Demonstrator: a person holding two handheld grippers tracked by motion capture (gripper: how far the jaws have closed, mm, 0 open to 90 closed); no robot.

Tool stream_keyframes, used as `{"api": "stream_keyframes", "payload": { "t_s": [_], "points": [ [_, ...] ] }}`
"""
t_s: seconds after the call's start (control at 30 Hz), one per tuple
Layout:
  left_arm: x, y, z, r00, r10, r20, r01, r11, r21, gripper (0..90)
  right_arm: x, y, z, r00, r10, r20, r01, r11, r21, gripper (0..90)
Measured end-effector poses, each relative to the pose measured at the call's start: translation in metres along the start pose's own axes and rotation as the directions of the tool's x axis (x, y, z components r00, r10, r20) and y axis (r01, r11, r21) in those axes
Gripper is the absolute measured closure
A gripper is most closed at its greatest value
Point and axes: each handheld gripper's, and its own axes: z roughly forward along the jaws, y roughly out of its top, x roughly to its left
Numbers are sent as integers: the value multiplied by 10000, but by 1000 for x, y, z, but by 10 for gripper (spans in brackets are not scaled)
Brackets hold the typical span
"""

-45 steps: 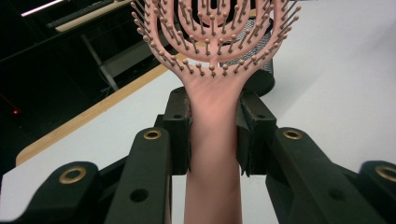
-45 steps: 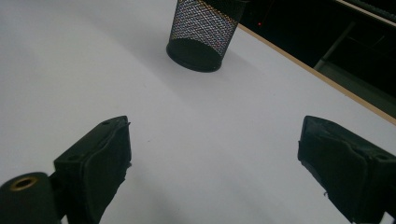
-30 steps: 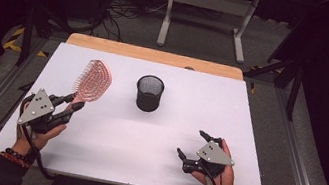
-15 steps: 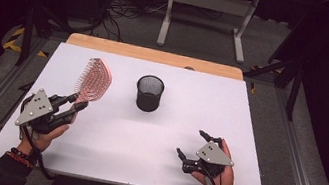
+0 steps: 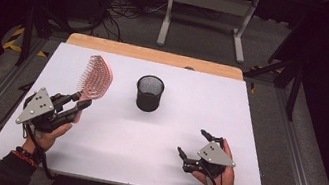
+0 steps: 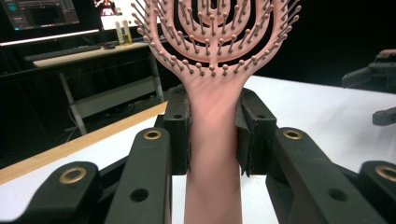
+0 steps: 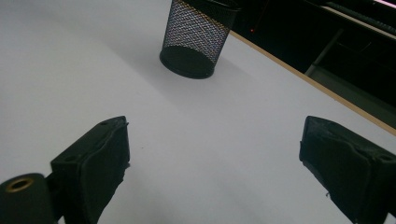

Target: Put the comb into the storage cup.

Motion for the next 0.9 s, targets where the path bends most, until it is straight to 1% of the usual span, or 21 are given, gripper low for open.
{"api": "stream_keyframes", "payload": {
  "t_s": [0.07,0.1,0.17,0.2,0.27,0.37,0.5,0.57,0.73,0.77,0.9],
  "points": [
    [0,0,2,9999,-146,18,146,9998,-100,696,-1,0,0,10000,48,55,-48,10000,-19,92],
    [1,0,3,9997,-209,138,212,9996,-195,696,-1,0,0,10000,49,52,-49,10000,-35,92],
    [1,0,4,9998,-171,108,173,9997,-194,696,0,0,0,10000,35,34,-35,10000,-39,92],
    [0,0,5,9993,-299,232,306,9991,-281,696,0,0,0,10000,33,45,-33,10000,-48,92],
    [0,1,6,9994,-258,228,266,9990,-356,696,0,0,0,10000,26,58,-26,10000,-41,92],
    [-1,1,8,9992,-159,355,175,9989,-441,696,0,0,0,10000,-11,64,11,10000,-29,92],
    [-3,2,12,9989,-216,414,237,9984,-519,696,0,0,0,10000,-4,69,4,10000,-55,92],
    [-4,2,15,9990,-127,421,147,9988,-463,696,0,1,0,10000,-50,71,50,10000,-44,92],
    [-7,3,21,9986,-184,492,209,9986,-495,696,0,3,-1,10000,54,75,-53,9999,-96,92],
    [-7,4,22,9988,-136,471,157,9988,-456,696,0,3,-2,10000,77,58,-77,9999,-111,92],
    [-11,4,27,9976,-27,695,58,9990,-440,696,-1,3,-1,9998,162,68,-161,9998,-126,92]
  ]
}}
